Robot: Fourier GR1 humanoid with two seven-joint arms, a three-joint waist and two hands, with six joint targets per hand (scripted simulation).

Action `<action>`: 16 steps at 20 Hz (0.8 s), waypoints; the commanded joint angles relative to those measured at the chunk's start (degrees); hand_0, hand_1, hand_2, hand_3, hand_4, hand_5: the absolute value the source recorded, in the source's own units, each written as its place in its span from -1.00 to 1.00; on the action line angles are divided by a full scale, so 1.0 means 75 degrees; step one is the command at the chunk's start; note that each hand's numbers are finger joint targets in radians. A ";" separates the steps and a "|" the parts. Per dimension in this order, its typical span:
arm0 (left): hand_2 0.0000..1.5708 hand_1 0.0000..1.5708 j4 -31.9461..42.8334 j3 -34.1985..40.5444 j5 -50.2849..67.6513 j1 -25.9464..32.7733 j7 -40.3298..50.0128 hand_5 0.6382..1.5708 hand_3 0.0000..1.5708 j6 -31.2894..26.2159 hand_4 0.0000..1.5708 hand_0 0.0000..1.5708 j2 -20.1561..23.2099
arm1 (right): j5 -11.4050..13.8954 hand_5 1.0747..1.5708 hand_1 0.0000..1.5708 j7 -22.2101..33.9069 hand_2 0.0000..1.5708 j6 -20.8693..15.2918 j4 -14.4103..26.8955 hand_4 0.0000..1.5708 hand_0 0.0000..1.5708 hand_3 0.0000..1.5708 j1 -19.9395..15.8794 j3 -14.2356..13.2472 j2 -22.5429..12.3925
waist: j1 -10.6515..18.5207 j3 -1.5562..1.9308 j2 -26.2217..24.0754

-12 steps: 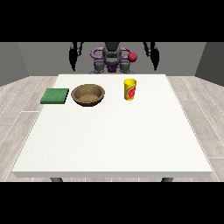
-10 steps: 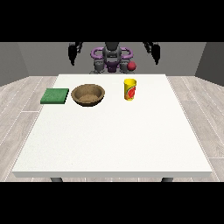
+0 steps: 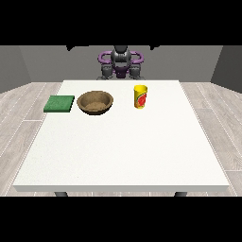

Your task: Pick the cup and pour the ball into the bowl, then pick the bowl and place it on the pad

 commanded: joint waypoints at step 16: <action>-1.00 -1.00 0.0621 0.0592 -0.0493 -0.2035 -0.1578 0.83 -1.00 0.0586 -1.00 -1.00 -0.0049 | -0.0341 0.99 -1.00 -0.1390 -1.00 0.0360 0.0137 -0.65 -1.00 -1.00 -0.1140 -0.0730 -0.0249 | -0.0174 0.0004 0.3002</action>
